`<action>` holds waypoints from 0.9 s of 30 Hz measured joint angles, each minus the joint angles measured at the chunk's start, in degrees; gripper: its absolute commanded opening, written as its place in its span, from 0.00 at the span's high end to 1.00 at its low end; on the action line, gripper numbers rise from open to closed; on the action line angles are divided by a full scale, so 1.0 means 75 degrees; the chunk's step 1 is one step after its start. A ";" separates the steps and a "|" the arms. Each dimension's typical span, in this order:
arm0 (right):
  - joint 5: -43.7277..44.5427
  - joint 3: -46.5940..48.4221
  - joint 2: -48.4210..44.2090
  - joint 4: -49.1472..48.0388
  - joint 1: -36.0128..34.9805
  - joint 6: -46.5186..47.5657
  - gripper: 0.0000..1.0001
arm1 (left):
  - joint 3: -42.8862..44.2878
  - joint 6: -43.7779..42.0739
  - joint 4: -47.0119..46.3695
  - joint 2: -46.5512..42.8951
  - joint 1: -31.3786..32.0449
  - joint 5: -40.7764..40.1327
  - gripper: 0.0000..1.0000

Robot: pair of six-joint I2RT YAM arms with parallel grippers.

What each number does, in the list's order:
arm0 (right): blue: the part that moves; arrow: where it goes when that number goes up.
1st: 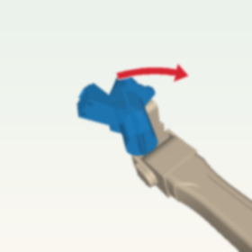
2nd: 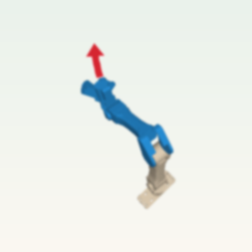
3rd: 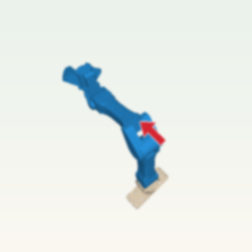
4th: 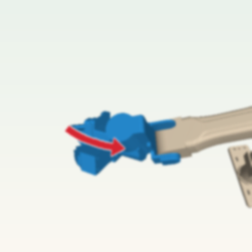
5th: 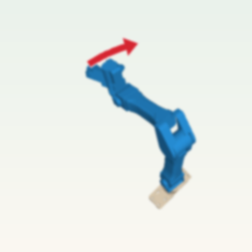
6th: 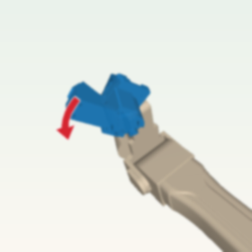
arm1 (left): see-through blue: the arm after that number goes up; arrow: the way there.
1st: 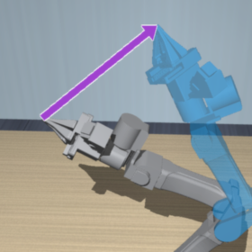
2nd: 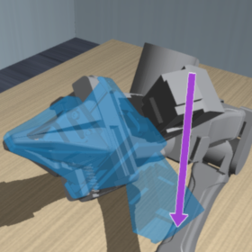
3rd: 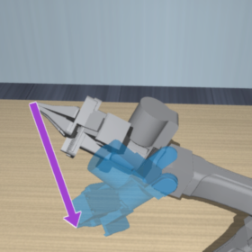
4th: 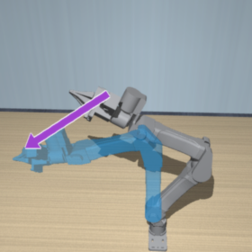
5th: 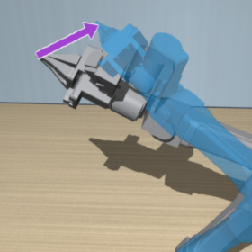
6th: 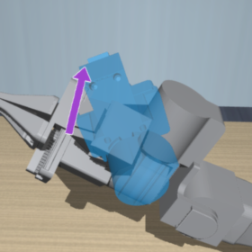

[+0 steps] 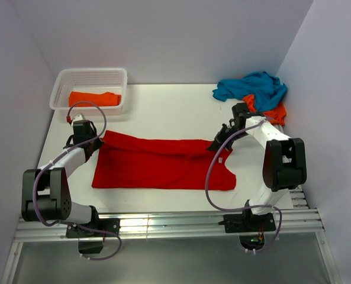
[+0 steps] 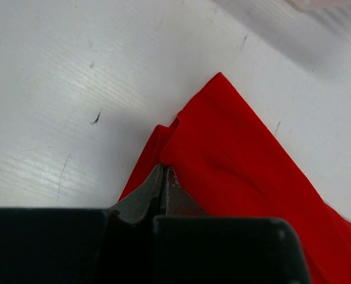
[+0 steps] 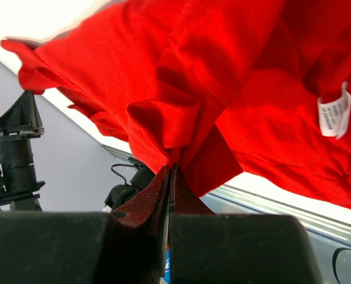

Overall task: Roll the t-shirts
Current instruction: Fold the tshirt

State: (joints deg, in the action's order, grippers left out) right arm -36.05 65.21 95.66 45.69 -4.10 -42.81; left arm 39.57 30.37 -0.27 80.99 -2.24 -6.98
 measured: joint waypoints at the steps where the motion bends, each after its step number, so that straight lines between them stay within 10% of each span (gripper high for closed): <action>1: 0.0000 -0.0090 -0.0020 -0.0015 0.0000 -0.0006 1.00 | -0.0029 0.0047 0.0041 -0.0023 0.0000 -0.0032 1.00; 17: 0.0487 -0.1139 -0.0076 -0.0647 0.0003 -0.0026 0.89 | -0.0460 0.0329 0.0277 -0.0449 -0.0006 0.0035 0.92; 22: 0.0609 -0.1137 0.0189 -0.0813 0.0003 0.0026 0.65 | -0.0606 0.0463 0.0332 -0.0831 -0.0006 0.0050 0.71; 27: 0.0720 -0.1058 0.0233 -0.0804 0.0003 0.0073 0.63 | -0.0624 0.0612 0.0641 -0.0959 -0.0006 -0.0029 0.56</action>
State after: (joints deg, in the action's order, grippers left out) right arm -30.65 57.28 97.41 39.66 -4.08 -42.26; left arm 34.89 34.96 4.54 73.80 -2.28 -7.20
